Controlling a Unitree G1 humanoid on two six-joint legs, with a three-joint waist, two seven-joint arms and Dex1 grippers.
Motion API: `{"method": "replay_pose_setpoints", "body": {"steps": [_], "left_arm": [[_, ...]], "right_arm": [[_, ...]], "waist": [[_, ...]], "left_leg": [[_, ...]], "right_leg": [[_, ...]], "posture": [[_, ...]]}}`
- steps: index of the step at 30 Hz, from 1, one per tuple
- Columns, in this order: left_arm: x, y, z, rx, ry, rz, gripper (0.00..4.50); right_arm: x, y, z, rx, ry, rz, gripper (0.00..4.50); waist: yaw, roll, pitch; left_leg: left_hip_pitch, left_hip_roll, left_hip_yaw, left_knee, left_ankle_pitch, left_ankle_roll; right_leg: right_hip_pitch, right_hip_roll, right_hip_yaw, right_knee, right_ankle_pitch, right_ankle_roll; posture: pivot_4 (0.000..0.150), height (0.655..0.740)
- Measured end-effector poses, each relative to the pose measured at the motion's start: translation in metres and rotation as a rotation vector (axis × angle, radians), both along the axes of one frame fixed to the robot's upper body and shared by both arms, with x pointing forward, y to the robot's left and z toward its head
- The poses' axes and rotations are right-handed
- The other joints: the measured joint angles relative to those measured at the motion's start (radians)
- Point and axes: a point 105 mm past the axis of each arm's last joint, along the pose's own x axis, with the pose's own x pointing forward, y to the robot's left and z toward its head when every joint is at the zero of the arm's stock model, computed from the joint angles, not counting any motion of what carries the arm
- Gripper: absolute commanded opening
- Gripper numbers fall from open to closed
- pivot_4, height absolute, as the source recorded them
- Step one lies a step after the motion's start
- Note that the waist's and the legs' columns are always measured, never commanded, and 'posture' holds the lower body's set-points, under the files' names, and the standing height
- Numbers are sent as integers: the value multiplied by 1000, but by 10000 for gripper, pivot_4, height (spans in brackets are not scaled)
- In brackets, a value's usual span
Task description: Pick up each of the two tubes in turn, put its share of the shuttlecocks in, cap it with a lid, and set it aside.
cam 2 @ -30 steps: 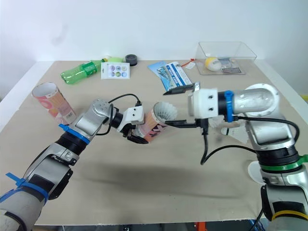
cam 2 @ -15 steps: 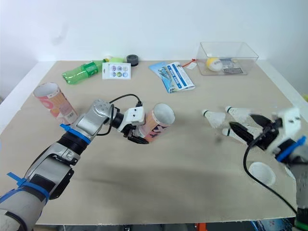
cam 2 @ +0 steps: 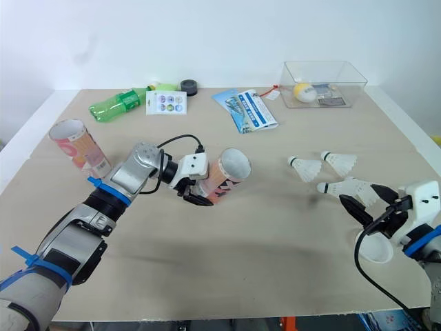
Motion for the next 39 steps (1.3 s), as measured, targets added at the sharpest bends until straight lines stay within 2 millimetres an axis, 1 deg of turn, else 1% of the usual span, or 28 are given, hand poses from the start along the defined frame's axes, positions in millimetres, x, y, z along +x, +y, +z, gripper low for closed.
{"method": "replay_pose_setpoints", "body": {"steps": [4,8,12,23,24,26,31,34,36,37,39], "left_arm": [[0,0,0,-1,1,-2,32865],[0,0,0,0,-1,0,32865],[0,0,0,-1,0,1,32865],[0,0,0,-2,-2,4,32865],[0,0,0,-2,-2,4,32865],[0,0,0,-2,-3,4,32865],[1,0,0,-4,-7,8,32865],[1,-1,0,-5,-7,8,32865],[1,0,0,-5,-7,8,32865],[1,0,0,-5,-8,9,32865],[1,0,0,-5,-7,11,32865]], "right_arm": [[3,3,-10,6,28,23,44795],[7,0,-11,8,25,19,44795],[8,5,-19,11,56,46,44795],[8,11,-23,34,78,80,44795],[9,16,-25,50,83,94,44795],[10,18,-26,59,83,97,44795],[19,22,-31,78,93,110,44795],[23,20,-34,84,97,104,44795],[23,19,-34,88,98,103,39716],[24,19,-36,90,100,103,36359],[25,19,-37,88,104,108,26712]], "waist": [[1,0,0],[0,0,0],[0,0,0],[0,0,0],[0,0,0],[1,0,0],[0,0,0],[1,0,0],[1,0,0],[0,0,0],[0,0,0]], "left_leg": [[0,0,0,0,0,0],[0,0,0,0,0,0],[0,0,0,0,0,0],[0,0,0,0,0,0],[0,0,0,0,0,0],[0,0,0,0,0,0],[0,-1,1,0,0,0],[0,-1,1,0,0,0],[0,-1,1,0,0,0],[0,-1,1,0,0,0],[0,-1,2,0,0,0]], "right_leg": [[0,0,0,0,0,1],[0,0,1,0,0,1],[0,0,1,0,0,1],[0,0,1,0,1,3],[0,0,1,0,1,3],[0,0,1,0,1,3],[0,0,2,0,1,3],[0,-1,2,0,3,5],[0,-1,2,0,3,5],[0,-1,2,0,3,6],[0,0,2,0,3,6]], "posture": [[1500,7400],[1500,7400],[1500,7400],[1500,7400],[1500,7400],[1500,7400],[1500,7400],[1500,7400],[1500,7400],[1500,7400],[1500,7400]]}}
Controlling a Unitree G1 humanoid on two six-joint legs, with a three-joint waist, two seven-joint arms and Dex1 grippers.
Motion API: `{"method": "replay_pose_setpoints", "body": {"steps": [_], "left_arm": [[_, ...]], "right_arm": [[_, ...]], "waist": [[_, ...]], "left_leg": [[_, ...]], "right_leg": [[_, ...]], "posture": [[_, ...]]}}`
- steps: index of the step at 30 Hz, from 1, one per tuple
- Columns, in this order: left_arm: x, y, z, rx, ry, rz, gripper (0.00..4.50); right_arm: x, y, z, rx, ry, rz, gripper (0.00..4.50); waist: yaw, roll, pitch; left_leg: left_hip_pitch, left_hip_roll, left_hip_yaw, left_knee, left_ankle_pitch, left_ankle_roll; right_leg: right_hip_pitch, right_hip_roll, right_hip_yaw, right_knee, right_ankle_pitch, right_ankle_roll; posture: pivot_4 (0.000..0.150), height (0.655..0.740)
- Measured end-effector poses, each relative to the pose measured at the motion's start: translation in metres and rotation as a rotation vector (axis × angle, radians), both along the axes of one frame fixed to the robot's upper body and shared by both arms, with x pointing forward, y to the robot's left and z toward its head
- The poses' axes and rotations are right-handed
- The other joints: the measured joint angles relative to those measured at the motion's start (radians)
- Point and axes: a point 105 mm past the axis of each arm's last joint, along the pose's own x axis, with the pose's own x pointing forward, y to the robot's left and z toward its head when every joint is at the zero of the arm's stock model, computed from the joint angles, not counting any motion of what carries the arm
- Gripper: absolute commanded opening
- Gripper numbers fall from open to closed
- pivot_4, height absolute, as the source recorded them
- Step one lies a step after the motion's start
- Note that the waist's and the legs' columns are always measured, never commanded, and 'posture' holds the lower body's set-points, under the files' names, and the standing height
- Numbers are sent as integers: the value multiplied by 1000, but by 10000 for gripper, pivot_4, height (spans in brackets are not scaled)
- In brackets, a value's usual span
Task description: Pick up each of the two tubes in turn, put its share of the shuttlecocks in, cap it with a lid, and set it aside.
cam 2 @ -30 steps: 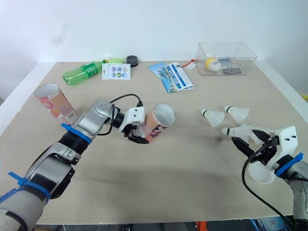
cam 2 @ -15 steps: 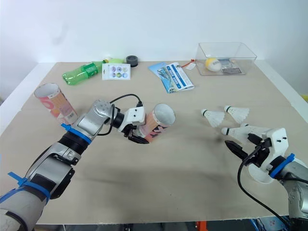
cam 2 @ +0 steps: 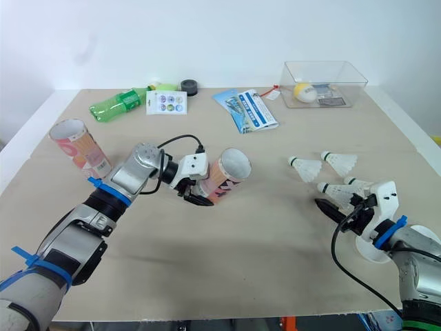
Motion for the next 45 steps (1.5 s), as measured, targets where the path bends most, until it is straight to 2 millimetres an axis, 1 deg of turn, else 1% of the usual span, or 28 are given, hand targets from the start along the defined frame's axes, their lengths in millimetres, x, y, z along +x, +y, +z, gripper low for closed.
{"method": "replay_pose_setpoints", "body": {"steps": [1,2,4,5,6,14,15,17,18,21,22,23,24,25,26,27,28,29,30,31,33,34,35,37,42,45], "left_arm": [[0,0,-1,0,1,1,32865],[0,0,-1,-1,2,1,32865],[0,0,-1,-2,3,2,32865],[-1,0,-1,-2,3,2,32865],[-1,0,-1,-2,3,2,32865],[0,0,-2,-3,2,-1,32865],[0,0,-2,-3,0,-3,32865],[0,0,-2,-6,3,-5,32865],[1,1,-2,-8,10,0,32865],[2,5,-1,6,38,13,32865],[3,6,-1,10,45,16,32865],[4,8,0,14,51,18,32865],[6,10,1,14,54,24,32865],[8,11,3,18,56,24,32865],[9,10,4,24,52,26,32865],[11,7,6,31,42,22,32865],[11,1,7,34,34,9,32865],[12,2,7,37,34,9,32865],[11,0,8,34,30,0,32865],[11,-1,9,31,31,-7,32865],[10,-5,11,28,29,-25,32865],[9,-7,13,24,30,-30,32865],[9,-8,13,21,31,-32,32865],[9,-10,13,16,36,-32,32865],[10,-9,13,17,38,-19,32865],[10,-8,12,19,42,-12,32865]], "right_arm": [[0,0,0,-2,0,2,21540],[1,1,0,-2,-2,4,17327],[2,1,1,-3,-5,7,6267],[2,1,0,-3,-4,9,2277],[2,2,0,-4,-5,9,569],[-2,3,-1,-18,-5,20,569],[-4,4,0,-31,-5,29,569],[-11,4,9,-132,1,84,569],[-13,6,25,-233,-8,136,569],[-13,12,82,-602,-88,260,569],[-11,17,100,-690,-131,286,569],[-8,26,119,-758,-200,313,569],[-2,39,137,-798,-272,346,569],[3,58,156,-828,-362,395,569],[5,79,171,-848,-449,450,569],[4,108,183,-868,-555,546,569],[0,130,185,-886,-616,631,569],[-1,149,182,-888,-651,712,569],[-2,162,177,-883,-665,777,569],[-1,173,171,-877,-669,832,569],[0,184,164,-882,-669,902,569],[1,186,164,-902,-672,923,569],[1,186,165,-914,-675,929,569],[3,184,167,-950,-683,943,569],[9,178,158,-980,-656,974,569],[10,176,168,-997,-662,960,569]], "waist": [[0,0,0],[0,0,0],[0,0,0],[0,0,0],[0,0,0],[0,0,0],[0,0,0],[1,3,0],[-1,5,0],[-5,4,0],[-5,1,0],[-7,-3,2],[-10,-4,2],[-16,-4,3],[-18,-4,3],[-19,-5,4],[-19,-7,5],[-19,-11,6],[-16,-12,7],[-13,-12,7],[-7,-12,7],[-4,-12,7],[-2,-12,7],[-1,-12,7],[-1,-12,7],[-1,-12,7]], "left_leg": [[0,0,0,0,0,0],[0,0,0,0,0,0],[0,0,0,0,0,0],[0,0,0,0,0,0],[0,0,0,0,0,0],[0,0,1,0,0,0],[0,0,0,0,0,0],[0,-1,1,0,0,0],[0,-1,4,0,0,0],[2,-1,7,1,0,0],[2,1,6,0,0,0],[3,3,6,1,0,0],[3,4,6,1,0,0],[3,4,7,1,0,0],[3,3,7,0,0,1],[2,4,5,0,1,1],[1,4,3,0,1,1],[0,4,2,0,0,0],[-2,5,0,0,0,0],[-3,4,0,0,0,-1],[-10,1,1,1,-1,-1],[-16,0,3,2,-1,-1],[-18,-1,3,2,-1,-1],[-18,-2,4,2,-1,0],[-18,-2,4,3,-1,0],[-17,0,3,3,0,0]], "right_leg": [[0,0,0,0,0,0],[0,0,0,0,0,0],[0,0,0,0,0,0],[0,0,0,0,0,0],[0,0,0,0,0,0],[0,0,1,0,0,0],[0,0,1,0,0,0],[-1,-1,1,0,0,1],[-1,-1,4,0,1,2],[-1,0,6,0,0,0],[-1,1,5,0,0,0],[-1,3,4,-1,0,-1],[-1,3,4,-1,1,-3],[-2,3,5,-1,2,-4],[-2,3,5,-1,2,-4],[-2,4,4,-1,2,-5],[-2,5,3,-1,2,-4],[-2,6,2,-1,2,-3],[-3,6,1,-1,2,-3],[-4,5,1,-1,2,-2],[-10,1,2,0,4,-6],[-16,0,3,1,5,-4],[-17,-1,3,1,5,-3],[-17,-2,3,0,6,-2],[-17,-2,4,0,7,-2],[-17,0,3,0,8,-4]], "posture": [[1500,7400],[1500,7400],[1500,7400],[1500,7400],[1500,7400],[1500,7400],[1500,7400],[1500,7400],[1500,7400],[1500,7400],[1500,7400],[1500,7400],[1500,7400],[1500,7400],[1500,7400],[1500,7400],[1500,7400],[1500,7400],[1500,7400],[1500,7400],[1500,7400],[1500,7400],[1500,7400],[1500,7400],[1500,7400],[1500,7400]]}}
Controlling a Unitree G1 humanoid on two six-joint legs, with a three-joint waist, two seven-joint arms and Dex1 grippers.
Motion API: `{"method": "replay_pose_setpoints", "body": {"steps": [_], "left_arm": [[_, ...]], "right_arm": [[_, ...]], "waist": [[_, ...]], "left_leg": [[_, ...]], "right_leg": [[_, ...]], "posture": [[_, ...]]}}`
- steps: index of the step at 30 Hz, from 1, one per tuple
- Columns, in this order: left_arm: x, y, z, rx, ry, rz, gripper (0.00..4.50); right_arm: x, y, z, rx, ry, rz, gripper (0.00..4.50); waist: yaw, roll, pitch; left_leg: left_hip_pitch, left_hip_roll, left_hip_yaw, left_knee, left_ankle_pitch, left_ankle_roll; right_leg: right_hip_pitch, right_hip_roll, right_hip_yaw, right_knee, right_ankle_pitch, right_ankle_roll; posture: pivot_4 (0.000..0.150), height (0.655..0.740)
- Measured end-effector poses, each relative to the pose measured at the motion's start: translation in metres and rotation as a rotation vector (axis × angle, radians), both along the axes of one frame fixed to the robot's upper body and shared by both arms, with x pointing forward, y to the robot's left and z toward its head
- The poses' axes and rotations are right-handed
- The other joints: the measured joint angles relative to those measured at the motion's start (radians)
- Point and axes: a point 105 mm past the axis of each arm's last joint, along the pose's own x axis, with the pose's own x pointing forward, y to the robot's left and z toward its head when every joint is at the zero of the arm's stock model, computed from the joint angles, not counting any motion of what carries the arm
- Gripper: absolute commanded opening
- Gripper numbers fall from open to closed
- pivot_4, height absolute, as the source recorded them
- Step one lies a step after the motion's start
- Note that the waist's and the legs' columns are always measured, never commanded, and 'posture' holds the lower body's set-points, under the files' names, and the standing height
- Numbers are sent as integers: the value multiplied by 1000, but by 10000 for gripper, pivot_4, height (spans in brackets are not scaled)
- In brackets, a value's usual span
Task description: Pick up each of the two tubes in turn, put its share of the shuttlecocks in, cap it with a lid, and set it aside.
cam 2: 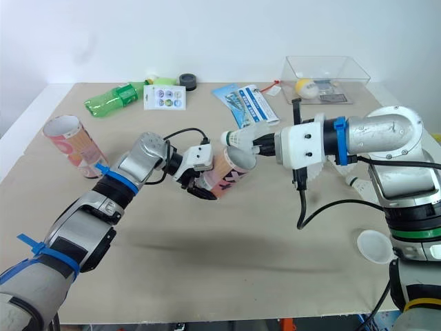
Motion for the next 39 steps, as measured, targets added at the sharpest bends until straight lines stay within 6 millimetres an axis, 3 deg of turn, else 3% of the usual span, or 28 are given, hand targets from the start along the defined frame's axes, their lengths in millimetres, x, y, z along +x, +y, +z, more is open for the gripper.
{"method": "replay_pose_setpoints", "body": {"steps": [6,18,21,25,26,32,35,38,39], "left_arm": [[-1,3,-1,-2,-8,4,32865],[-1,1,-1,-7,-8,17,32865],[-2,1,-1,-9,-4,20,32865],[-2,1,-2,-10,-10,22,32865],[-2,1,-2,-12,-10,23,32865],[-2,2,-2,-20,-14,30,32865],[-1,2,-2,-17,-21,31,32865],[-1,2,-2,-14,-37,25,32865],[-1,1,-2,-11,-41,22,32865]], "right_arm": [[-6,-10,11,-19,12,-23,569],[-3,6,-22,-48,81,34,569],[-1,8,-29,-55,111,41,8334],[0,13,-21,-6,134,53,26067],[-1,14,-18,13,141,59,28695],[-2,15,20,227,246,49,28695],[8,8,45,317,227,24,15864],[12,6,30,244,270,18,1150],[14,8,14,187,312,18,406]], "waist": [[0,0,0],[-1,0,0],[0,0,0],[0,0,0],[0,0,0],[0,1,0],[0,1,0],[0,1,-1],[-1,1,-1]], "left_leg": [[1,1,0,0,0,0],[1,1,1,1,0,0],[1,1,1,1,0,0],[1,1,1,1,0,0],[1,1,1,1,0,0],[1,1,1,2,0,0],[2,2,1,2,0,0],[2,2,1,2,0,0],[2,2,1,2,0,0]], "right_leg": [[0,1,0,1,0,-1],[0,1,1,2,0,-1],[0,1,1,2,0,-1],[0,1,1,2,0,-1],[0,1,1,2,0,-1],[0,0,1,2,1,-2],[1,1,0,3,2,-3],[1,1,1,3,2,-3],[1,1,1,3,2,-3]], "posture": [[1500,7400],[1500,7400],[1500,7400],[1500,7400],[1500,7400],[1500,7400],[1500,7400],[1500,7400],[1500,7400]]}}
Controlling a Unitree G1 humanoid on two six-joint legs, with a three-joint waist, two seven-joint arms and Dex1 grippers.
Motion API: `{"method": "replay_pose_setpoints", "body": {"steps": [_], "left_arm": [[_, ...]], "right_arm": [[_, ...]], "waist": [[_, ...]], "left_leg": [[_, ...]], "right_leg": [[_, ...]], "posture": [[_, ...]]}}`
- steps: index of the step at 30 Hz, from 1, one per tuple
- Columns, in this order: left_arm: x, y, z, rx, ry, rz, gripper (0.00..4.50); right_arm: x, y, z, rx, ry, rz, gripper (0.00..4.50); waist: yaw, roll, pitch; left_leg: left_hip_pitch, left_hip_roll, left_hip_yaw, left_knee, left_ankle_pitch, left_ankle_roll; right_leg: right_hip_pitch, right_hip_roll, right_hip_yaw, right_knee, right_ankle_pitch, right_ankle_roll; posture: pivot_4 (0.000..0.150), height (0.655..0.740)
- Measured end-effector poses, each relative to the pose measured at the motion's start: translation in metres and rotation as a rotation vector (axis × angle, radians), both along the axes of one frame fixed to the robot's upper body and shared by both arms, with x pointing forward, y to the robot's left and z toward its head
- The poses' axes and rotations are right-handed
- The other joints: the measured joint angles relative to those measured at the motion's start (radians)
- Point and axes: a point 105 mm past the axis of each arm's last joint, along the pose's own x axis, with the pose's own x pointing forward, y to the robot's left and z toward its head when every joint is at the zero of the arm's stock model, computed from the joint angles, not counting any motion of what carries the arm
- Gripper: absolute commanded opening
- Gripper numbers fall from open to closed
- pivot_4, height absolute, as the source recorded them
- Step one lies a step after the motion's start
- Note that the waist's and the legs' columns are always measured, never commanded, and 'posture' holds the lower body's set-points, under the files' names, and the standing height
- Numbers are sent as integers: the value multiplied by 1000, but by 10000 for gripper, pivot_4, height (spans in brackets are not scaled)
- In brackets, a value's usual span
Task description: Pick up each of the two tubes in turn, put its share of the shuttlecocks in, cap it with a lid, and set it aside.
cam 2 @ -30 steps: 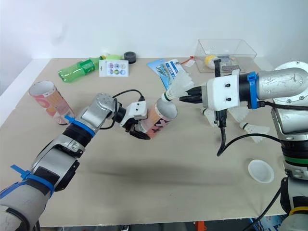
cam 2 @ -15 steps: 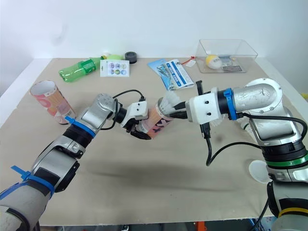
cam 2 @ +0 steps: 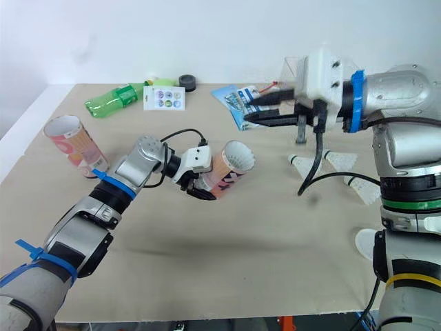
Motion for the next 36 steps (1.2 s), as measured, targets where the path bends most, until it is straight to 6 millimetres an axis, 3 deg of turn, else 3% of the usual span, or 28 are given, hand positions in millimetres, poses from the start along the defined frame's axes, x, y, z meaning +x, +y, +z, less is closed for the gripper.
{"method": "replay_pose_setpoints", "body": {"steps": [11,16,21,28,33,36], "left_arm": [[0,-2,3,18,13,5,32865],[-2,-1,3,29,22,4,32865],[-1,1,2,30,30,16,32865],[1,4,2,34,28,30,32865],[1,5,0,10,36,38,32865],[0,4,-1,1,39,37,32865]], "right_arm": [[12,30,-68,-313,42,133,406],[23,44,-80,-481,-9,164,406],[28,57,-82,-552,-23,191,406],[29,62,-78,-507,18,192,406],[28,48,-50,-287,133,142,406],[23,31,-22,-144,167,106,406]], "waist": [[-2,0,0],[-3,1,0],[-6,1,0],[-22,1,0],[-22,1,0],[-21,1,0]], "left_leg": [[0,0,1,1,0,0],[0,0,1,1,1,-1],[1,1,1,1,1,-1],[3,3,0,1,4,-5],[1,2,-1,1,4,-5],[0,1,-1,0,4,-5]], "right_leg": [[-1,0,1,1,1,1],[-1,1,1,2,1,1],[-1,1,1,3,1,0],[0,3,1,4,3,-3],[-1,2,0,4,3,-3],[-1,0,0,3,3,-2]], "posture": [[1500,7400],[1500,7400],[1500,7400],[1500,7400],[1500,7400],[1500,7400]]}}
